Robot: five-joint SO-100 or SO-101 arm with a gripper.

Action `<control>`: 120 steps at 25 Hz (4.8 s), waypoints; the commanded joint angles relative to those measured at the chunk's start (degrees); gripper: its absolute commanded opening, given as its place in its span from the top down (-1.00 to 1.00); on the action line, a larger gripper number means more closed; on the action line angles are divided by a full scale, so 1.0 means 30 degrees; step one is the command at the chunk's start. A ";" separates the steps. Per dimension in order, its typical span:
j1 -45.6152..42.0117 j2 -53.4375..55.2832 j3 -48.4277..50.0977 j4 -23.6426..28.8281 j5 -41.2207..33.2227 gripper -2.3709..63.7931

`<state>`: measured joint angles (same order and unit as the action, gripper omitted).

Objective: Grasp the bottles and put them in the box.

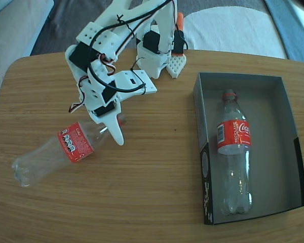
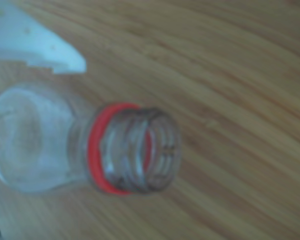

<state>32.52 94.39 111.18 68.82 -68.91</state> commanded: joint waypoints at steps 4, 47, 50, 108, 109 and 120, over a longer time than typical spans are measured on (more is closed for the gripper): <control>-0.0938 0.0176 -0.0879 -0.0029 -0.0059 -0.63; -0.0146 -0.2080 -0.3018 0.0234 0.0117 0.94; -0.0146 -0.2051 -0.4922 0.0264 0.0117 0.94; -1.6816 0.3369 -1.3535 0.9668 0.0205 0.94; -1.7344 0.3369 -1.3828 0.9639 0.0205 0.94; -2.1621 0.3340 -1.7080 0.9785 0.0205 0.94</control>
<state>-30.85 102.66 64.25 94.31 -68.91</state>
